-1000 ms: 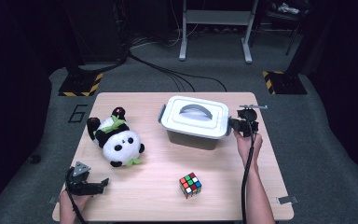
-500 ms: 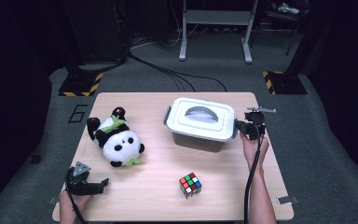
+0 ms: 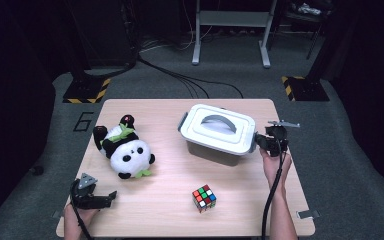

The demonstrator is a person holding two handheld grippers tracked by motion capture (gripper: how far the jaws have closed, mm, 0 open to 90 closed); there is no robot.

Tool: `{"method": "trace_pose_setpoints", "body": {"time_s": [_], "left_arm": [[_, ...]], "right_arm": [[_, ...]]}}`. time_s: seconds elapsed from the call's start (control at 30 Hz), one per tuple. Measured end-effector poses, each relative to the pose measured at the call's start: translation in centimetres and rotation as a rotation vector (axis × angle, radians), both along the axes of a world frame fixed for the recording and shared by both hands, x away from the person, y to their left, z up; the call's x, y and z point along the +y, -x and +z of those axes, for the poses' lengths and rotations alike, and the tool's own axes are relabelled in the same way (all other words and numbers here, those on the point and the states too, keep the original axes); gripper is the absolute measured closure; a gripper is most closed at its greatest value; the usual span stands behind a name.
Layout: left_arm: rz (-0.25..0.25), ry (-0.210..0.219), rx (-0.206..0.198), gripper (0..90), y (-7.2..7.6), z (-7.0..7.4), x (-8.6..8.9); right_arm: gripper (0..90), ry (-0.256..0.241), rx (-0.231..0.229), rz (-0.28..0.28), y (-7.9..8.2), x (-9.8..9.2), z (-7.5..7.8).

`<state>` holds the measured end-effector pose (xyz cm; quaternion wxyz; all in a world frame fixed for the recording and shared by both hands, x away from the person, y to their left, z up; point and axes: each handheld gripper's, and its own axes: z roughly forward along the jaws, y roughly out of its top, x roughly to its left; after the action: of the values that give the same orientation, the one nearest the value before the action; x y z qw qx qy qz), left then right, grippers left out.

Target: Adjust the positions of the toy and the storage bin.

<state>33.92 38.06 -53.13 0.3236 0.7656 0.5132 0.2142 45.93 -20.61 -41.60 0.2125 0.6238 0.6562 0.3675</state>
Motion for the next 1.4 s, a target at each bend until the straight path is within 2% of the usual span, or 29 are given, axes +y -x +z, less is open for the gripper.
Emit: {"method": "trace_pose_setpoints", "body": {"time_s": [0.13,0.17,0.23,0.3,0.47,0.7,0.97,1.07,1.1,1.13,1.2,1.37,1.4], "left_arm": [[-0.001,-0.001,0.000,0.0,0.0,0.0,0.0],[-0.001,-0.001,0.000,0.0,0.0,0.0,0.0],[-0.001,-0.001,0.000,0.0,0.0,0.0,0.0],[-0.001,-0.001,0.000,0.0,0.0,0.0,0.0],[0.000,-0.001,0.000,0.0,0.0,0.0,0.0],[-0.002,0.001,0.001,0.0,0.0,0.0,0.0],[-0.009,0.006,-0.005,0.0,0.0,0.0,-0.1],[-0.014,0.005,-0.012,0.0,0.1,-0.1,-0.2],[-0.022,-0.003,0.002,0.0,0.1,0.1,-0.2],[-0.022,0.002,-0.011,0.0,0.1,0.0,-0.3],[-0.024,0.009,-0.011,0.0,0.2,0.0,-0.4],[-0.047,0.010,-0.005,0.0,0.6,0.6,-0.8],[-0.044,0.016,-0.020,0.0,0.7,0.6,-1.0]], "right_arm": [[81.5,-0.014,-0.011,0.001,0.3,-0.1,-0.1],[78.9,-0.029,-0.013,0.005,0.4,-0.2,-0.2],[66.1,-0.044,-0.026,0.012,0.5,-0.5,-0.3],[60.8,-0.059,-0.046,0.014,0.8,-0.8,-0.5],[38.4,-0.063,-0.071,0.024,2.0,-1.5,-0.7],[18.2,-0.047,-0.098,0.054,4.0,-2.5,-1.2],[7.1,-0.005,-0.113,0.081,5.9,-3.0,-2.5],[3.2,0.011,-0.104,0.088,6.3,-2.9,-3.3],[2.3,0.011,-0.100,0.091,6.4,-2.9,-3.6],[1.8,0.013,-0.095,0.096,6.4,-3.0,-4.0],[0.7,0.022,-0.089,0.105,6.5,-3.0,-4.6],[0.0,0.040,-0.045,0.105,6.5,-3.0,-6.5],[0.0,0.051,-0.037,0.104,6.5,-3.0,-6.9]]}}
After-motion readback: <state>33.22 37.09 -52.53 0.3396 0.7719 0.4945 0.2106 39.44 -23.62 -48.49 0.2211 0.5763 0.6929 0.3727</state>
